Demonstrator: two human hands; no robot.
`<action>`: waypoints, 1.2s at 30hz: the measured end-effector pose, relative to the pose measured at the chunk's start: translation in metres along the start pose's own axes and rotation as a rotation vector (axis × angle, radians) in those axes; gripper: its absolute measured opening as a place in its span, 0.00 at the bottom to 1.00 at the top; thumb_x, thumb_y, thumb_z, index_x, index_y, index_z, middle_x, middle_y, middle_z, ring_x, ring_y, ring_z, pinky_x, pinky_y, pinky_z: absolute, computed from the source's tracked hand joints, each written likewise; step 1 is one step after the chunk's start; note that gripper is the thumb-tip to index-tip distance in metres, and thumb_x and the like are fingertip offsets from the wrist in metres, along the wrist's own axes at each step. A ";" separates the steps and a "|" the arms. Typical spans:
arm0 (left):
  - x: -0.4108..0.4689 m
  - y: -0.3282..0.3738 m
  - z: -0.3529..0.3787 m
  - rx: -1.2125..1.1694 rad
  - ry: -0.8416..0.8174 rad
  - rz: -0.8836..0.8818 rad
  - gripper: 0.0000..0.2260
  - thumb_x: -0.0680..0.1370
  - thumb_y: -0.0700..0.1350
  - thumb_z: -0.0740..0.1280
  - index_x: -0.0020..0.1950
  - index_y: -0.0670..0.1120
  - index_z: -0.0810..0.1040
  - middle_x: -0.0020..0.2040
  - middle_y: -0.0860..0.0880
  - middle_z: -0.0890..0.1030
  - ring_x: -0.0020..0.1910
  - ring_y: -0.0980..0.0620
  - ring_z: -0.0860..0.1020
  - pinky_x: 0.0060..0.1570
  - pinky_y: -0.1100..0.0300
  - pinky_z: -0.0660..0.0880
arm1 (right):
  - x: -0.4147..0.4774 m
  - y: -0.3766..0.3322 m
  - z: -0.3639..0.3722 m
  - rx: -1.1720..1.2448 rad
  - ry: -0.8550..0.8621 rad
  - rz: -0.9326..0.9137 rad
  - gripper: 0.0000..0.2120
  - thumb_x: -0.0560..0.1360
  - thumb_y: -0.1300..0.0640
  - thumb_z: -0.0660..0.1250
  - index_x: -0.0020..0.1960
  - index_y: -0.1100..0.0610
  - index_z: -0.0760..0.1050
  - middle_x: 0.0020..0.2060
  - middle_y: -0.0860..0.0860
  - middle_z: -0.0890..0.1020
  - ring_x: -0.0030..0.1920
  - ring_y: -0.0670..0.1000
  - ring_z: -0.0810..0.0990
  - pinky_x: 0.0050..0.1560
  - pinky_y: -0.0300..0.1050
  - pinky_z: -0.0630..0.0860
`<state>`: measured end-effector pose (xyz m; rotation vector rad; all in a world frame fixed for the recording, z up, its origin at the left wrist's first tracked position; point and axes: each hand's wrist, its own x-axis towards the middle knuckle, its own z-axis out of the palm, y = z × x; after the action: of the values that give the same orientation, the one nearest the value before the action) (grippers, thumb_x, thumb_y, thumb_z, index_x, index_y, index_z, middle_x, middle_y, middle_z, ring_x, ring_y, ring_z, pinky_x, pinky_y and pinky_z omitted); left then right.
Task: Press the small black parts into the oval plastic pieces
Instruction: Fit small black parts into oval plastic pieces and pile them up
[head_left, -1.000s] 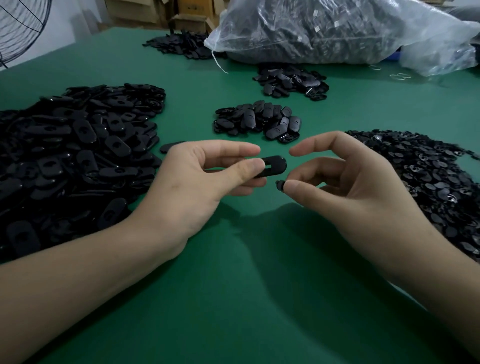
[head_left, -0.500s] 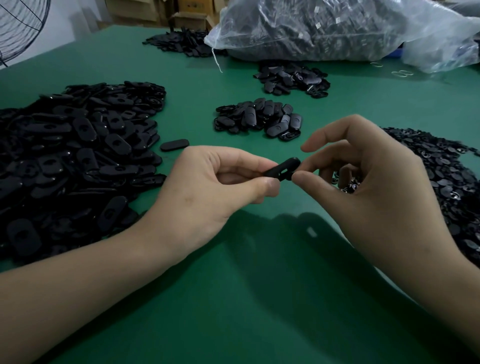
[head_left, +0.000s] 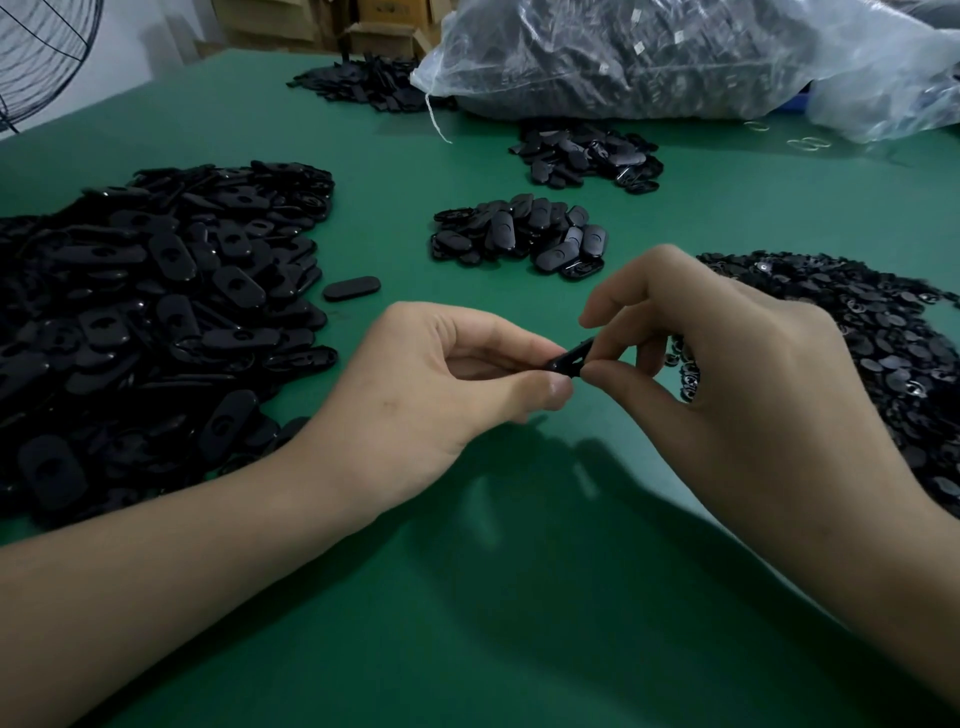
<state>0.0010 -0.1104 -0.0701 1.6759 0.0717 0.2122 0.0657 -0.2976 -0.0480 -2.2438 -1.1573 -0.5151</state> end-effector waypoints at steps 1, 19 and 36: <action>0.000 0.000 0.000 0.000 -0.006 -0.008 0.06 0.72 0.37 0.77 0.48 0.44 0.88 0.42 0.46 0.88 0.40 0.54 0.86 0.47 0.62 0.83 | 0.000 0.000 0.000 -0.014 -0.003 -0.016 0.13 0.74 0.58 0.74 0.55 0.51 0.74 0.41 0.41 0.80 0.41 0.50 0.77 0.43 0.55 0.76; 0.000 0.002 0.003 -0.132 -0.052 -0.084 0.05 0.76 0.38 0.73 0.51 0.44 0.86 0.46 0.46 0.88 0.48 0.52 0.87 0.43 0.65 0.81 | -0.002 -0.012 0.002 -0.109 0.196 -0.020 0.07 0.73 0.61 0.75 0.47 0.53 0.78 0.37 0.41 0.79 0.41 0.50 0.78 0.48 0.55 0.71; 0.005 0.009 -0.001 -0.251 0.049 -0.073 0.08 0.78 0.36 0.70 0.56 0.40 0.83 0.45 0.47 0.88 0.45 0.52 0.87 0.45 0.61 0.83 | 0.001 -0.011 0.006 -0.161 0.110 -0.168 0.18 0.78 0.59 0.64 0.66 0.47 0.78 0.49 0.40 0.84 0.53 0.45 0.80 0.56 0.49 0.72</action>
<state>0.0052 -0.1097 -0.0605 1.4155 0.1370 0.1986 0.0578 -0.2885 -0.0487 -2.2300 -1.2945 -0.8158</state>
